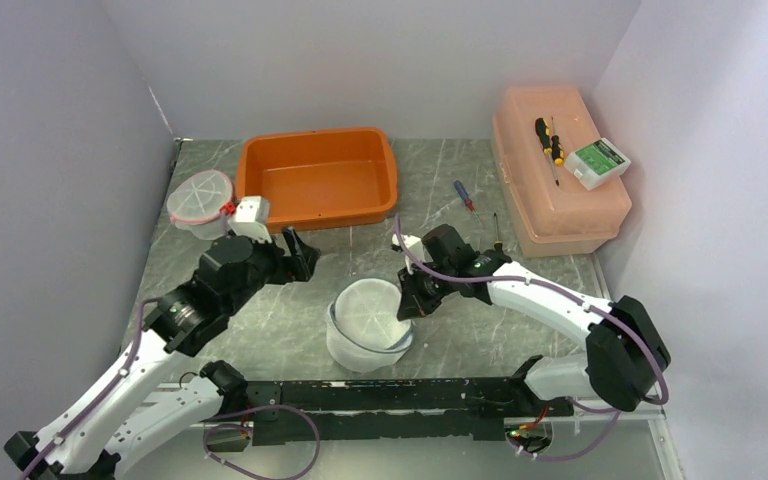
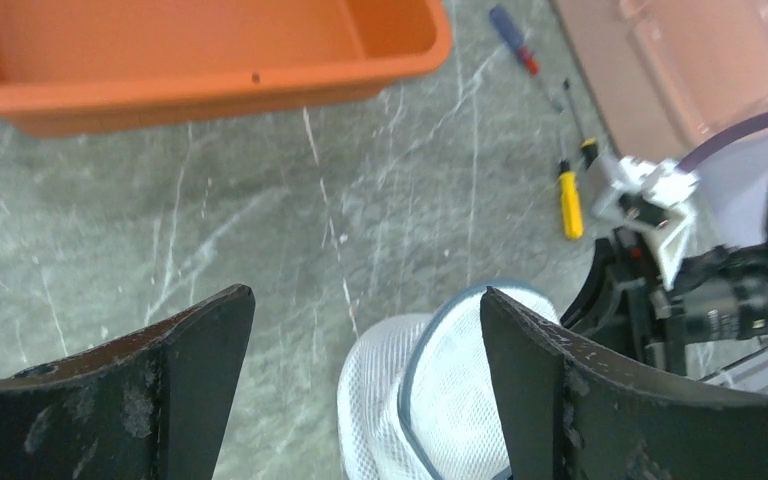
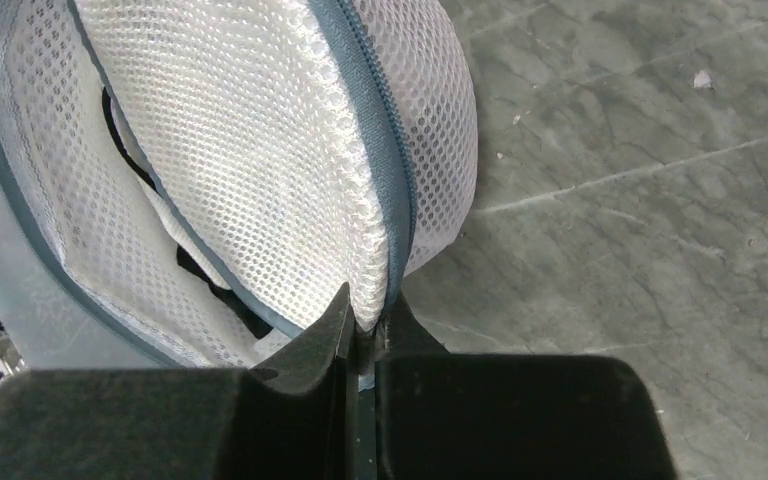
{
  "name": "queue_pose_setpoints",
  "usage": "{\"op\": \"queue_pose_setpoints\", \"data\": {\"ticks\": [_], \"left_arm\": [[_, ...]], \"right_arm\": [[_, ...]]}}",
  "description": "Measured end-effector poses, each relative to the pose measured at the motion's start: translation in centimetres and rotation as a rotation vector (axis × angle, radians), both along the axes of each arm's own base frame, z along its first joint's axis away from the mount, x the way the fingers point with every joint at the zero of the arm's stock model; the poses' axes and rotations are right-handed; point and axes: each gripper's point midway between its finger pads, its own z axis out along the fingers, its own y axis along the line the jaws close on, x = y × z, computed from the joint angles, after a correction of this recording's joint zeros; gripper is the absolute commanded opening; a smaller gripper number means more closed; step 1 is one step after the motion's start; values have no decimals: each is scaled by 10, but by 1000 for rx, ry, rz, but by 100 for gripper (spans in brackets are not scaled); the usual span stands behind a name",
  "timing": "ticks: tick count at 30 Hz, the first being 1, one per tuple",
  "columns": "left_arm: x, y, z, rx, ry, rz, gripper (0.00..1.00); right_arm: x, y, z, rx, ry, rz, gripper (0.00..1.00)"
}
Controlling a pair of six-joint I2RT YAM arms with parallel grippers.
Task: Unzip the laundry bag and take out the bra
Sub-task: Adjust the laundry bag at the center of the board, then open the laundry bag at the center of the board.
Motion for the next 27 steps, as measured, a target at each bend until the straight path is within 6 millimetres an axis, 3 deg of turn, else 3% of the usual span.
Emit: {"op": "queue_pose_setpoints", "data": {"ticks": [2,7,11,18,22,27], "left_arm": [[-1,-3,-21,13,51,-9,88],[-11,-10,-67,40,180,-45,89],[-18,-18,-77,34,234,-90,89],[-19,-47,-82,48,371,-195,81],[-30,-54,-92,46,445,-248,73],[-42,-55,-92,23,478,-275,62]], "right_arm": [[3,0,-3,-12,2,-20,14],[12,-1,0,-18,-26,-76,51],[16,-7,15,-3,-89,-132,69],[9,-18,54,34,-226,-206,70],[6,-23,77,91,-279,-258,70],[-1,-16,83,116,-288,-261,68]]}}
